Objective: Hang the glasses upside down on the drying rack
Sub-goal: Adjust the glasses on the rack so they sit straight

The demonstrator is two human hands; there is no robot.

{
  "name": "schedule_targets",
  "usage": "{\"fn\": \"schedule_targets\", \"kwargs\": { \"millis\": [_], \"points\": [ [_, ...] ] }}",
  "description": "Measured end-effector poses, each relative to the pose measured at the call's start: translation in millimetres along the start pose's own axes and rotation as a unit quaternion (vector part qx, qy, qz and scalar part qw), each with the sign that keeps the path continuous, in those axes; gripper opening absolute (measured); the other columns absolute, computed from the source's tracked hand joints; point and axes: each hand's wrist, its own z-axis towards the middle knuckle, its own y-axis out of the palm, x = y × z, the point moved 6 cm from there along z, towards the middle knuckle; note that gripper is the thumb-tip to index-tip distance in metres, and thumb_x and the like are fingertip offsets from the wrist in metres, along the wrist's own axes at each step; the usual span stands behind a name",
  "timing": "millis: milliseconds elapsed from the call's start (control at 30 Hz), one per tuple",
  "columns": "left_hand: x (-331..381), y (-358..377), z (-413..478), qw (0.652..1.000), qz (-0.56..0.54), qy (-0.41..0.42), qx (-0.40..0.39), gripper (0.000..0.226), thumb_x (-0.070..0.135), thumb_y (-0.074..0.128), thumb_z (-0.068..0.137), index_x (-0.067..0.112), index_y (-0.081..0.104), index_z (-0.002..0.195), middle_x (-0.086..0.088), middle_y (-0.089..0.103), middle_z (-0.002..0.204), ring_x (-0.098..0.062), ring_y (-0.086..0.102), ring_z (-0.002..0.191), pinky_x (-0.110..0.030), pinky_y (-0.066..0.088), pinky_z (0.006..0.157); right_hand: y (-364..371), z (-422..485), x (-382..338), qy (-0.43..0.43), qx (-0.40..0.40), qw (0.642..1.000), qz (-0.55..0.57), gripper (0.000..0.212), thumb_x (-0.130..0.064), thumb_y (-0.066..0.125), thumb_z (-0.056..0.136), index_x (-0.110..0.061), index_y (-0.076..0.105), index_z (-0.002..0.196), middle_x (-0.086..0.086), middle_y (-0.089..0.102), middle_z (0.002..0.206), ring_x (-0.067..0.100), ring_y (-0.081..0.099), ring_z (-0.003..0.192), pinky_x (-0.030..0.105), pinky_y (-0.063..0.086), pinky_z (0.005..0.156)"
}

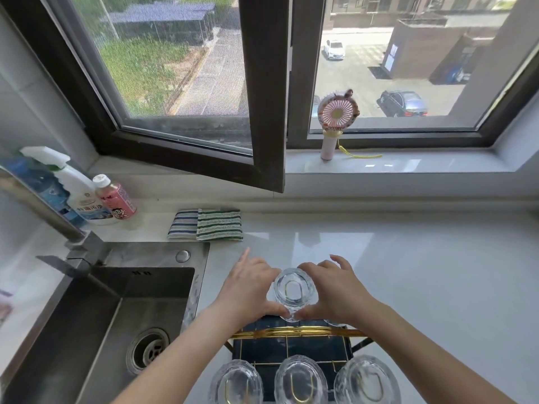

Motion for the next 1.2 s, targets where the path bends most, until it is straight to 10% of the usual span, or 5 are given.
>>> {"fn": "schedule_targets", "kwargs": {
  "millis": [333, 600, 1200],
  "points": [
    [-63, -18, -36, 0.973, -0.181, -0.143, -0.010, 0.115, 0.066, 0.075, 0.049, 0.021, 0.024, 0.142, 0.004, 0.036, 0.144, -0.013, 0.023, 0.133, -0.038, 0.021, 0.111, -13, 10, -18, -0.029, -0.028, 0.998, 0.045, 0.118, -0.091, 0.046, 0.044, -0.029, 0.022, 0.142, -0.005, 0.040, 0.147, 0.019, 0.027, 0.138, 0.045, -0.003, 0.116],
    [-80, 13, -56, 0.950, -0.246, -0.193, -0.010, 0.087, 0.056, 0.077, 0.059, 0.032, 0.038, 0.133, 0.006, 0.047, 0.133, -0.012, 0.039, 0.121, -0.038, 0.036, 0.102, 0, 35, -72, -0.091, -0.048, 0.995, -0.001, 0.088, -0.068, 0.060, 0.070, -0.023, 0.032, 0.139, 0.001, 0.053, 0.137, 0.018, 0.034, 0.133, 0.047, 0.001, 0.116],
    [-84, 23, -62, 0.949, -0.260, -0.171, 0.051, 0.079, 0.056, 0.077, 0.059, 0.038, 0.044, 0.129, 0.019, 0.051, 0.117, 0.002, 0.040, 0.103, -0.024, 0.035, 0.088, -2, 30, -77, -0.080, -0.012, 0.997, 0.016, 0.077, -0.066, 0.066, 0.067, -0.028, 0.044, 0.130, -0.001, 0.061, 0.125, 0.018, 0.043, 0.123, 0.041, 0.006, 0.115]
  ]
}}
